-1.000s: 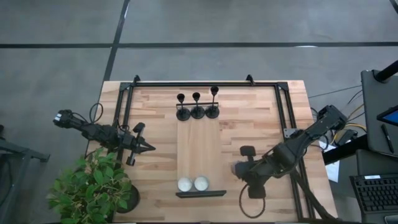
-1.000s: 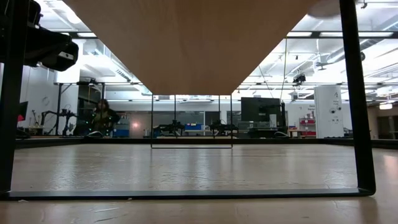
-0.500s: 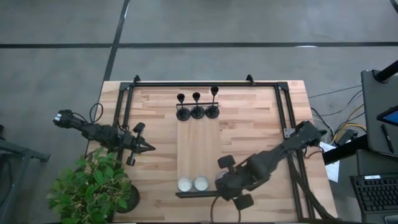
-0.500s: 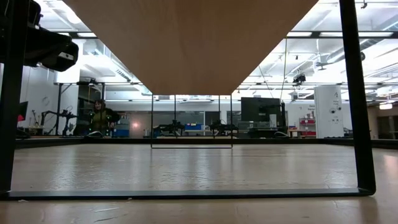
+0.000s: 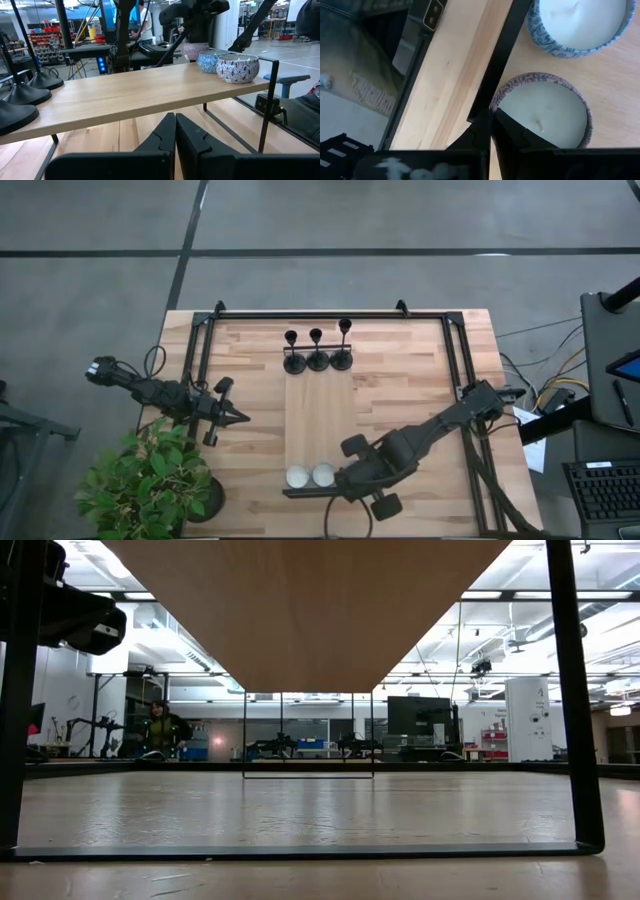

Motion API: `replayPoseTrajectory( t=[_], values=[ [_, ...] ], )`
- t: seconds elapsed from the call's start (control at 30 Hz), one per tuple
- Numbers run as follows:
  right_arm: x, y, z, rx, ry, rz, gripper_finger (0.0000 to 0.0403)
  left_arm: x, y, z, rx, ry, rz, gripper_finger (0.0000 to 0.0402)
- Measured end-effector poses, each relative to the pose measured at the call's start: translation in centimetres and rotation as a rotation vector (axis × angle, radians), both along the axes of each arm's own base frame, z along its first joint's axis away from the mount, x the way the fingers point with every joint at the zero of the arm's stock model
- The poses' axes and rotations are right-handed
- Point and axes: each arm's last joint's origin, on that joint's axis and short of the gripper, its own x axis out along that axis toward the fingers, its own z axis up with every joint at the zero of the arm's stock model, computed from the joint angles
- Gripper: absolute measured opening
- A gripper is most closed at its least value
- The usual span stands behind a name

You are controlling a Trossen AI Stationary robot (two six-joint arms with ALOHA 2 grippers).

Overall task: Pick & Place candle stick holders
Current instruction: Put the pink patterned scented candle on the shelf aligned with the other red and blue patterned scented candles

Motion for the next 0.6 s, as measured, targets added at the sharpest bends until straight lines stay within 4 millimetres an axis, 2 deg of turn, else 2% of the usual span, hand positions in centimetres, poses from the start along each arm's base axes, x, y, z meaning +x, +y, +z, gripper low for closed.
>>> replayPoseTrajectory(
  t=[0.6],
  values=[
    [0.78,-0.55,-0.78,0.014,-0.008,0.012,0.0008,0.0,0.0,-0.01,0.0,0.001,0.0,0.001]
  ],
)
